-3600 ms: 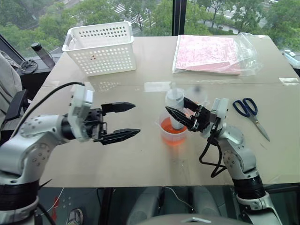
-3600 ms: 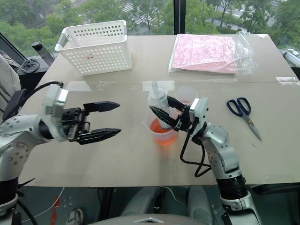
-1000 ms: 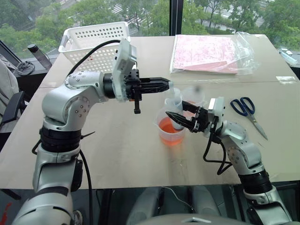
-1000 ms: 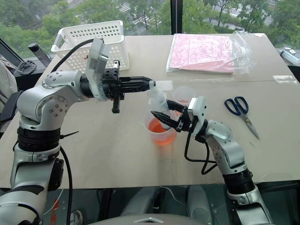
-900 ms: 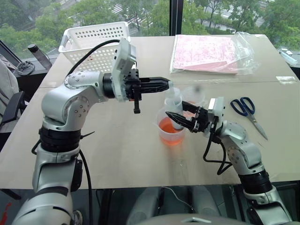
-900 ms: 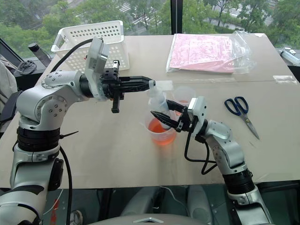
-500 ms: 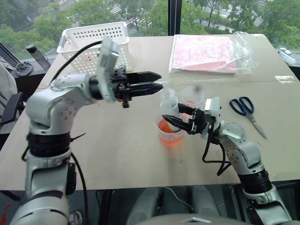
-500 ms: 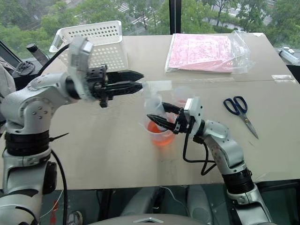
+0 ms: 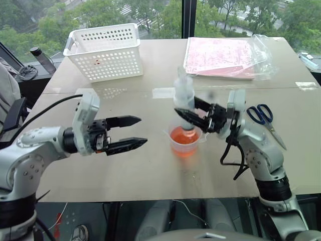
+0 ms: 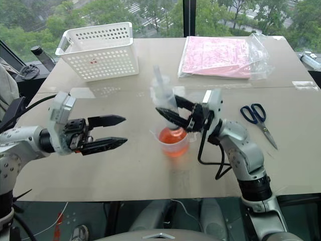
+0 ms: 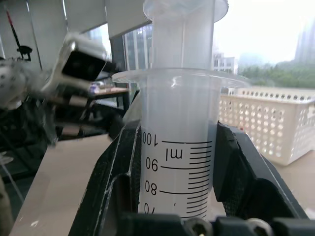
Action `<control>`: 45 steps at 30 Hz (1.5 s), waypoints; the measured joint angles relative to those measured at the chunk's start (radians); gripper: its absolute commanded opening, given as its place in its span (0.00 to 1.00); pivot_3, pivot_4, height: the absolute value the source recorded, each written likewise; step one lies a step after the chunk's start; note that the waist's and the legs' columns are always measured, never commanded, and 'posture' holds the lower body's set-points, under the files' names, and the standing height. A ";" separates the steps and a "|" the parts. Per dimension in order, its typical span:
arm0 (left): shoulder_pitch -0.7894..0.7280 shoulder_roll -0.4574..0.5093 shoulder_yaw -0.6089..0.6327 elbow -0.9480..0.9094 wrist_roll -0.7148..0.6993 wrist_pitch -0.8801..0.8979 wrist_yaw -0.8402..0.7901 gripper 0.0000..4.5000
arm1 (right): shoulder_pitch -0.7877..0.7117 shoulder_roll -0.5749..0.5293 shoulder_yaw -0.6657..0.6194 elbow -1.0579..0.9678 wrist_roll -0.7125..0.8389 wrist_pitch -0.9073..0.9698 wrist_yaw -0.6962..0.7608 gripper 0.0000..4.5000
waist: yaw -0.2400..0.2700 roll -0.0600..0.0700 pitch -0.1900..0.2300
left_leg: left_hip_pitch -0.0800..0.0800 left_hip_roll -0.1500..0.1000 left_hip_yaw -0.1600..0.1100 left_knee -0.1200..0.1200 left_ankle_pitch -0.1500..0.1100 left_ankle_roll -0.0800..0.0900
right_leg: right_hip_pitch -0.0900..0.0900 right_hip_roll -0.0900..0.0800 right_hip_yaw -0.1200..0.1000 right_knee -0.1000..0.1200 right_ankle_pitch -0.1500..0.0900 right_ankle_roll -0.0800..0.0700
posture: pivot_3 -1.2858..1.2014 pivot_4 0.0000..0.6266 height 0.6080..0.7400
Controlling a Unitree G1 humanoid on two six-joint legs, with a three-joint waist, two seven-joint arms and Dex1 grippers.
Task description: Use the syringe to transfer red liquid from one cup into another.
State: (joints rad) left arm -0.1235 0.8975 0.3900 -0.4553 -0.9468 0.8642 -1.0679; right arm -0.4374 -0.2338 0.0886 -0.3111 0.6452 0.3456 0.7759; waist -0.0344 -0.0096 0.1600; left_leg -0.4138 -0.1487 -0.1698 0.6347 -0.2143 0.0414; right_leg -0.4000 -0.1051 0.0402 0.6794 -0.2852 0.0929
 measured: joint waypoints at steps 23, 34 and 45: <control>-0.130 -0.055 -0.011 0.006 -0.077 -0.041 0.149 0.99 | -0.260 -0.017 -0.191 0.351 -0.061 -0.159 -0.080 0.34 | -0.009 0.000 0.000 | 0.000 0.001 0.003 -0.001 0.000 0.000 | -0.002 0.000 0.001 0.000 0.000 -0.001 | 0.52 0.24 1.00; -0.271 -0.086 -0.119 0.110 -0.011 -0.078 0.144 0.99 | -0.157 0.025 -0.167 0.527 -0.148 -0.307 0.039 0.34 | -0.002 0.001 0.000 | 0.000 0.001 0.003 0.000 0.000 0.000 | -0.002 0.002 0.000 0.000 0.001 -0.001 | 0.52 0.24 1.00; -0.904 -0.413 -0.456 0.668 0.397 -0.307 0.211 0.99 | -0.153 0.026 -0.146 0.578 -0.200 -0.376 0.092 0.34 | -0.011 0.000 0.000 | -0.002 0.000 0.001 0.002 0.000 -0.001 | -0.001 0.001 -0.002 0.000 0.001 0.000 | 0.52 0.24 1.00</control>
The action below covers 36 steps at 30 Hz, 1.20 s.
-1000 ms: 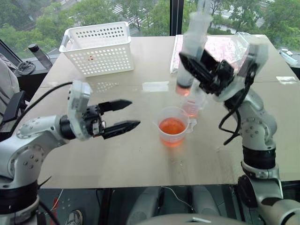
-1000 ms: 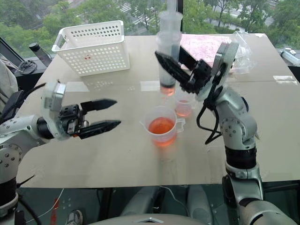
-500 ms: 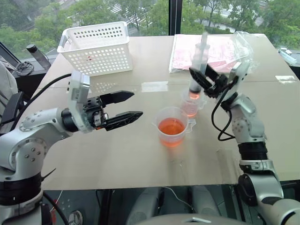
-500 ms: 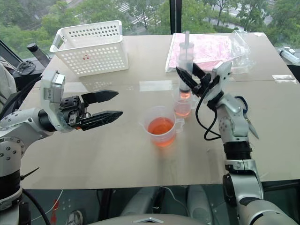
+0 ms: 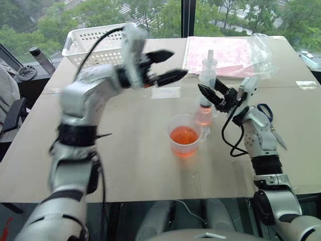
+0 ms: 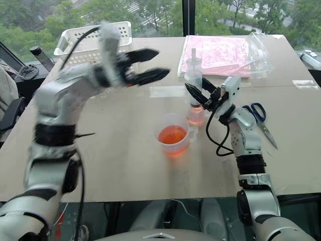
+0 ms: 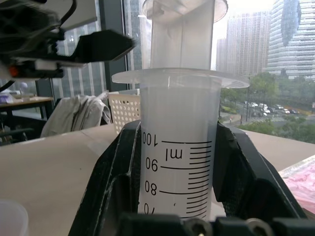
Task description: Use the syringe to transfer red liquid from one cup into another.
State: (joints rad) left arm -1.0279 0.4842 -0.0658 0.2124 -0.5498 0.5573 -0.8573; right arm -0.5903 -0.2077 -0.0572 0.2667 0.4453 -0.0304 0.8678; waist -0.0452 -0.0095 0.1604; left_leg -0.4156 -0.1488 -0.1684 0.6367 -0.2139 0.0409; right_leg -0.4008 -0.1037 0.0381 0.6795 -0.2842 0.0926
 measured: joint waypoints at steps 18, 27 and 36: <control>-0.107 -0.140 -0.027 0.251 0.180 -0.213 -0.174 0.38 | -0.006 -0.026 0.022 0.019 -0.027 -0.017 0.076 0.34 | -0.026 0.000 0.000 | -0.001 0.000 0.001 0.000 0.000 0.000 | -0.002 -0.001 0.002 0.001 0.000 0.000 | 0.52 0.24 1.00; -0.101 -0.139 -0.024 0.222 0.193 -0.220 -0.260 0.01 | -0.029 -0.027 0.021 0.031 -0.026 -0.014 0.085 0.34 | -0.026 0.000 0.000 | -0.001 0.000 0.001 0.000 0.000 0.000 | -0.002 -0.001 0.002 0.002 0.000 0.000 | 0.52 0.24 1.00; -0.007 -0.127 -0.020 0.120 0.223 -0.245 -0.247 0.01 | -0.060 -0.025 0.041 0.030 -0.031 0.033 0.087 0.34 | -0.026 0.000 0.000 | -0.001 0.000 0.001 0.000 0.000 0.000 | -0.002 -0.001 0.002 0.002 0.000 0.000 | 0.52 0.24 1.00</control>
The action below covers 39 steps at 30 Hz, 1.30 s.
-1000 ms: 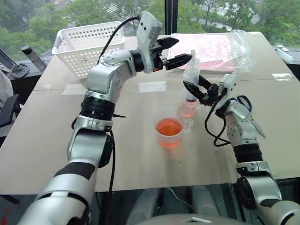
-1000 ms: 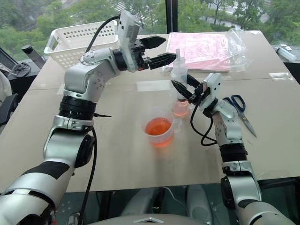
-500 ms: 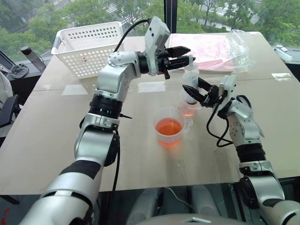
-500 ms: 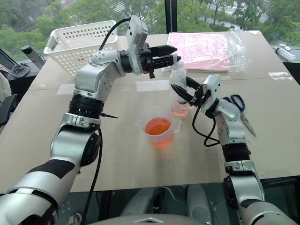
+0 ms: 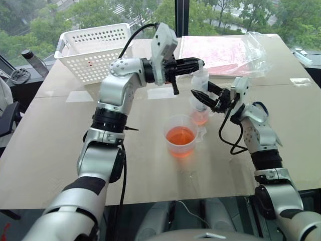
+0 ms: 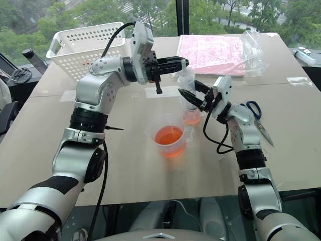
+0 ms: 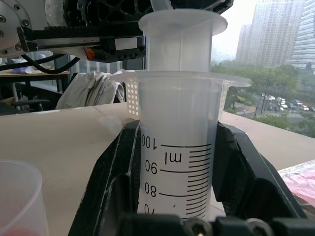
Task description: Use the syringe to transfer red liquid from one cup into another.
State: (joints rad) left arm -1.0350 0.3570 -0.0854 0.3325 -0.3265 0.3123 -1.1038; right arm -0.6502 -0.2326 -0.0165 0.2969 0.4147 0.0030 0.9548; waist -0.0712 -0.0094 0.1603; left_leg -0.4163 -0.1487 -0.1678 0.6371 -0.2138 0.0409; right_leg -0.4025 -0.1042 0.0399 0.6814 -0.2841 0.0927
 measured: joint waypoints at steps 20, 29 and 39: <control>0.048 -0.027 0.031 -0.021 0.011 -0.001 0.014 0.15 | -0.014 -0.016 0.003 -0.011 -0.011 0.037 0.000 0.34 | 0.001 0.000 0.000 | 0.000 0.000 0.000 0.001 0.000 0.000 | 0.000 0.000 0.000 0.000 0.000 0.000 | 0.52 0.24 1.00; 0.072 0.001 0.097 -0.128 -0.102 0.190 0.060 0.65 | -0.053 -0.018 -0.037 -0.060 0.027 0.071 -0.046 0.34 | -0.002 0.000 0.000 | 0.000 0.000 0.000 0.001 0.000 0.000 | 0.000 0.000 0.000 0.001 0.000 0.000 | 0.52 0.24 1.00; 0.227 0.160 0.162 -0.317 -0.279 0.430 0.048 0.65 | -0.060 -0.019 -0.040 -0.135 0.072 0.124 -0.068 0.34 | -0.001 0.000 0.000 | 0.000 0.000 0.000 0.001 0.000 0.000 | -0.001 0.000 0.000 0.001 0.000 0.000 | 0.52 0.24 1.00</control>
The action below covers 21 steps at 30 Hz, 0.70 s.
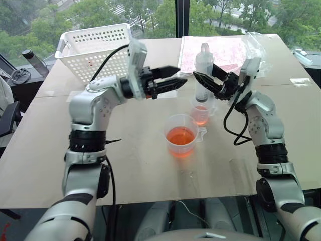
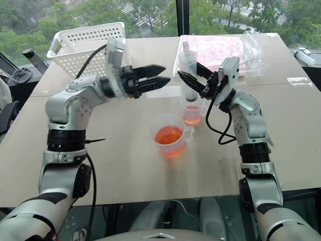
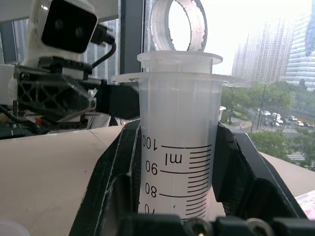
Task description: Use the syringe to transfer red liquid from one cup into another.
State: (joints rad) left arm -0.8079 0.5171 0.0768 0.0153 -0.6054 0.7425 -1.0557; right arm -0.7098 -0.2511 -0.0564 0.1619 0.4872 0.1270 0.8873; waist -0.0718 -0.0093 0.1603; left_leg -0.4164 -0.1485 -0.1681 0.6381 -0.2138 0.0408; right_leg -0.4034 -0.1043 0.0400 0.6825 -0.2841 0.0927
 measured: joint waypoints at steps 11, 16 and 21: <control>0.016 -0.028 -0.046 -0.067 -0.006 -0.025 0.045 0.65 | -0.037 0.002 -0.010 -0.144 0.090 0.102 -0.052 0.34 | 0.013 0.000 0.000 | 0.000 0.000 0.000 0.001 0.000 0.000 | 0.001 -0.001 -0.001 0.000 0.000 0.000 | 0.52 0.24 1.00; -0.041 -0.095 -0.071 -0.009 0.017 -0.082 0.059 0.65 | -0.047 0.005 0.002 -0.237 0.110 0.148 -0.081 0.34 | 0.007 0.000 0.000 | 0.000 0.000 0.000 0.001 0.000 0.000 | 0.002 -0.001 0.000 0.000 0.000 0.000 | 0.52 0.24 1.00; -0.080 -0.139 -0.078 0.032 0.021 -0.134 0.052 0.65 | -0.047 0.020 0.020 -0.328 0.122 0.199 -0.128 0.34 | 0.003 0.000 0.000 | 0.000 0.000 0.000 0.001 0.000 0.000 | 0.002 -0.002 0.000 0.000 0.000 0.000 | 0.52 0.24 1.00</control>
State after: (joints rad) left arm -0.8874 0.3784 -0.0016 0.0470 -0.5849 0.6084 -1.0039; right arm -0.7569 -0.2306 -0.0360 -0.1661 0.6096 0.3260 0.7591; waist -0.0687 -0.0094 0.1602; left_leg -0.4164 -0.1485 -0.1681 0.6389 -0.2138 0.0408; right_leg -0.4019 -0.1065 0.0398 0.6824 -0.2841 0.0927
